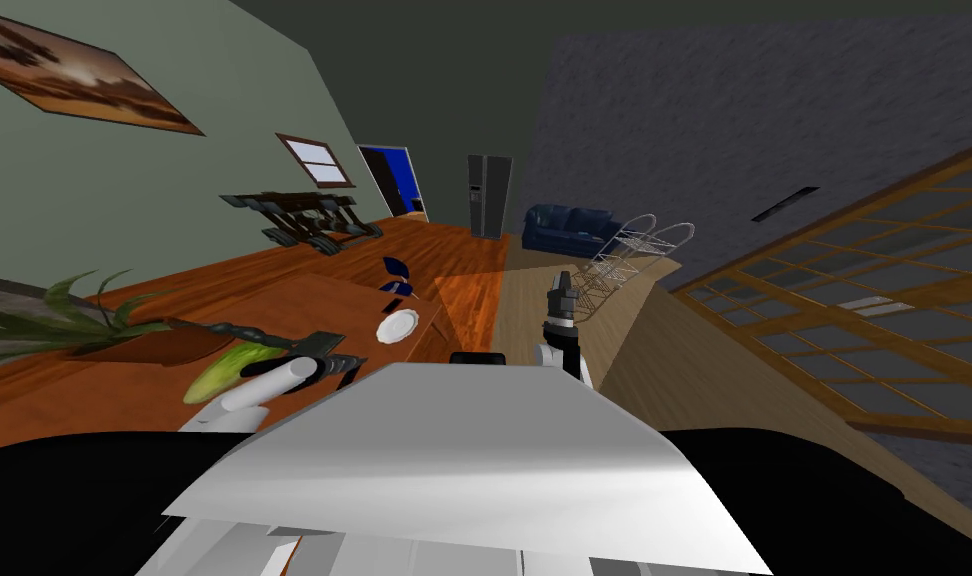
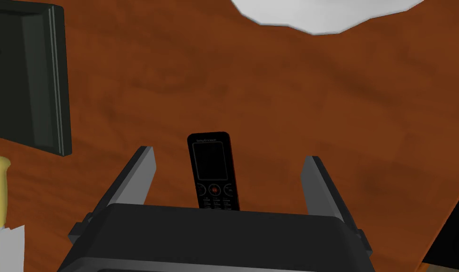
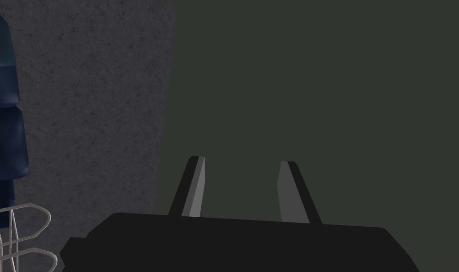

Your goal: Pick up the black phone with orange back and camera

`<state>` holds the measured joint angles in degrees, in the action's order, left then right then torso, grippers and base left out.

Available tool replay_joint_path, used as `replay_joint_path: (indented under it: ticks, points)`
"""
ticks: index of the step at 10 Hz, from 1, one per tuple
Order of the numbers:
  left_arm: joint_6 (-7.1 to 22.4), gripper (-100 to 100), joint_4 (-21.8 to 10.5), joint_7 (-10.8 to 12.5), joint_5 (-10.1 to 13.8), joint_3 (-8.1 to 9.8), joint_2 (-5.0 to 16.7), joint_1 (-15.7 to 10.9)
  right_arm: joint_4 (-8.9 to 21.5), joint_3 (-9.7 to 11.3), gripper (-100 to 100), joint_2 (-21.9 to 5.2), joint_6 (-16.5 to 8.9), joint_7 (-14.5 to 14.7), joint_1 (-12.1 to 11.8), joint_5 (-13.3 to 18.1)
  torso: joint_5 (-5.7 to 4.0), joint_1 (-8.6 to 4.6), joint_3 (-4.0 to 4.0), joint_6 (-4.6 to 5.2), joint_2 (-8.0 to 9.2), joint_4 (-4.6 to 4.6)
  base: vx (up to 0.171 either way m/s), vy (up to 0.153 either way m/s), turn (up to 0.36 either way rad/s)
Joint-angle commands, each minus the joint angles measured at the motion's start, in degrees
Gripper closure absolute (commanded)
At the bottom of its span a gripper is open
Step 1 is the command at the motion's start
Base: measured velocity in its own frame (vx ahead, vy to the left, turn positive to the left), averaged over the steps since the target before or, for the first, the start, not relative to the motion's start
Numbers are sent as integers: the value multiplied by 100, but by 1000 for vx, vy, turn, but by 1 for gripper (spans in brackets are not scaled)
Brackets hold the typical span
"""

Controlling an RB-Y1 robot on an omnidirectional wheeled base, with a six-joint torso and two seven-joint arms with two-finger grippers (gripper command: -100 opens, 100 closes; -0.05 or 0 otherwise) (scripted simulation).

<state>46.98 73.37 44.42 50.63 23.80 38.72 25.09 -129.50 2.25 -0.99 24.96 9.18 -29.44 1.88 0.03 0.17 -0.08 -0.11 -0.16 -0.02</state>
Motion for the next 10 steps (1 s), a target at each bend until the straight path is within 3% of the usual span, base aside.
replay_joint_path:
  ticks: [1,4,10]
  points:
    - [79,-100,-189,12,103,-2,23,34,0,0,0,0,0,0,0,0,0,0,0,0,0,0,31,35,-78]
    - [426,-100,-628,230,298,-25,73,186,0,-1,0,0,0,0,-1,0,4,15,-3,-2,-4,-1,45,64,-99]
    - [780,-100,-1144,461,493,-105,33,366,0,-1,0,0,0,0,-1,0,3,12,-2,-2,-2,-1,36,59,-66]
